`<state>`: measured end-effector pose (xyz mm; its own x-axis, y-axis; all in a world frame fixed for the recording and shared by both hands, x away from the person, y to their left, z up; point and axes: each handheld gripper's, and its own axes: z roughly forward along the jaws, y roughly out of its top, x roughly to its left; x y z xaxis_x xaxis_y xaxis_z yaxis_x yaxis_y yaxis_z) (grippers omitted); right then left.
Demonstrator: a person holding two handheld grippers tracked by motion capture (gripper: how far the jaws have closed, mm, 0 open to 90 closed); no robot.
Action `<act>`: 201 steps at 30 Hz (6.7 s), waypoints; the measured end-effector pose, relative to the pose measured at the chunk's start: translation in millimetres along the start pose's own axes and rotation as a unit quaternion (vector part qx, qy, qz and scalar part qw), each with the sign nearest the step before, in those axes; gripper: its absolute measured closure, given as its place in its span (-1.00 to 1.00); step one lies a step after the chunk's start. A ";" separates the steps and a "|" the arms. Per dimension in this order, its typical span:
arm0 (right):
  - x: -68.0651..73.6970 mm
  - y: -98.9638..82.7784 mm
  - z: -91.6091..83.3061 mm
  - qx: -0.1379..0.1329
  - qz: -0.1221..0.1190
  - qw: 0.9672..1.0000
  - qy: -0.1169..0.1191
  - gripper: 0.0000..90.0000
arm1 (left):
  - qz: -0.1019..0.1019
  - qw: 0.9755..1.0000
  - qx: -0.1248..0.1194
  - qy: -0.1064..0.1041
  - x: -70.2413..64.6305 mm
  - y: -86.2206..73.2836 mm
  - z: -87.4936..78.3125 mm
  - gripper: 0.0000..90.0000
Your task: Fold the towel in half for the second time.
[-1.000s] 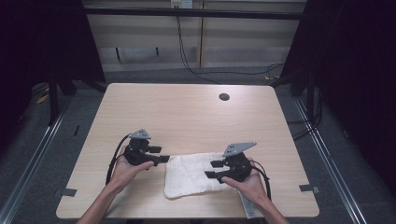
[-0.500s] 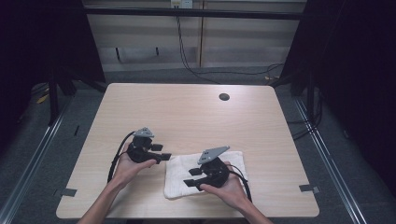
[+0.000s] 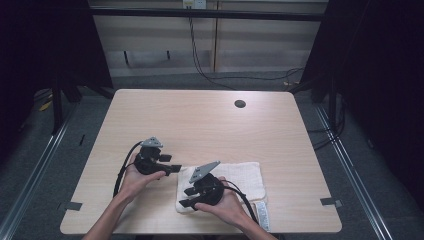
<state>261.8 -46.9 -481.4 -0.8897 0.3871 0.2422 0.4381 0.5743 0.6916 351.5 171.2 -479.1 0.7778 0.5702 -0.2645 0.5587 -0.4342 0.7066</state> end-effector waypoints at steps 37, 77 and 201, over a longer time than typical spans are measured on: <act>-0.3 -5.7 20.7 0.006 -0.033 0.999 -0.042 0.83 | -0.005 1.000 0.009 0.009 6.2 -4.0 3.8 -0.23; 0.9 -0.8 11.6 0.006 -0.015 0.999 -0.032 0.85 | 0.046 0.996 0.045 -0.056 -8.3 -1.7 24.2 0.91; -21.4 -77.3 -100.0 -0.071 0.096 0.985 -0.128 0.06 | 0.008 0.990 0.027 -0.137 -77.8 78.1 105.5 0.49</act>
<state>234.1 -171.8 -472.0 -0.7227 0.6582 0.2110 0.5565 0.3729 0.7425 365.0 19.3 -472.6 0.8314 0.3564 -0.4265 0.5546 -0.4820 0.6784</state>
